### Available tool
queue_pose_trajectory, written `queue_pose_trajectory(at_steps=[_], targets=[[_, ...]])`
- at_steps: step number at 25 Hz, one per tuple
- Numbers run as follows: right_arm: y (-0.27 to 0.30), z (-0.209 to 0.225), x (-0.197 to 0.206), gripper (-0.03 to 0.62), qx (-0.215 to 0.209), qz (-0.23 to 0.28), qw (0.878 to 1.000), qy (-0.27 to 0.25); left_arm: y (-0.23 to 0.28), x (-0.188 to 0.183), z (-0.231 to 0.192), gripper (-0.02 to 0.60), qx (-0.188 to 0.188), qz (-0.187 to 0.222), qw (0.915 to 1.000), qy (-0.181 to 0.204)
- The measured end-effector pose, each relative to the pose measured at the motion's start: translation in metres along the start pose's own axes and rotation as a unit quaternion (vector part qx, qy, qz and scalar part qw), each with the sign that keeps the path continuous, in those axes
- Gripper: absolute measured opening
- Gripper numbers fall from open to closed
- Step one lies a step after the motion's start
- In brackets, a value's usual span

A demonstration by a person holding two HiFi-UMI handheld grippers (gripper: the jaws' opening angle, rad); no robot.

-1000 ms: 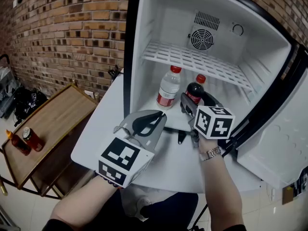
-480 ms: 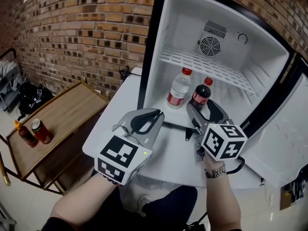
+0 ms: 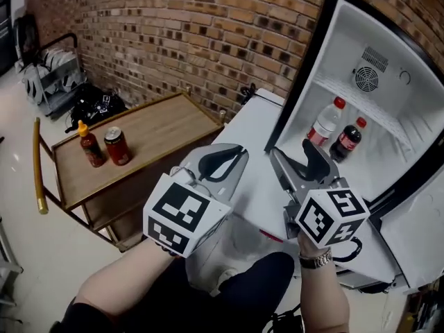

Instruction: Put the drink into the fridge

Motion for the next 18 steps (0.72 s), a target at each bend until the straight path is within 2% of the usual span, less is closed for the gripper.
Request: queue_pose_trajectory(at_steps=[4,9,18], targets=[[0.028,-0.069,0.012,0.33,-0.072,-0.01,0.997,0.0,-0.061,0.016,-0.027,0.017,-0.063,-0.016,0.9978,-0.01],[0.058,-0.15,0.022,0.33,-0.136,-0.023,0.99,0.001,-0.132,0.031,-0.059,0.017,-0.124,-0.029,0.9916,-0.021],[0.113,-0.269,0.058,0.33,-0.219,-0.064,0.974,0.008,-0.231,0.058,-0.108,0.017,-0.209,-0.059,0.9753,-0.04]])
Point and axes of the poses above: the fingertips, and each gripper's own axes: y forward along the fingers, z to its right, x out of its underside, the point moved 6 cm from there along -y, backward along the fingers, and after that the axes turned 6 degrees about x, right-handed, at the moved point
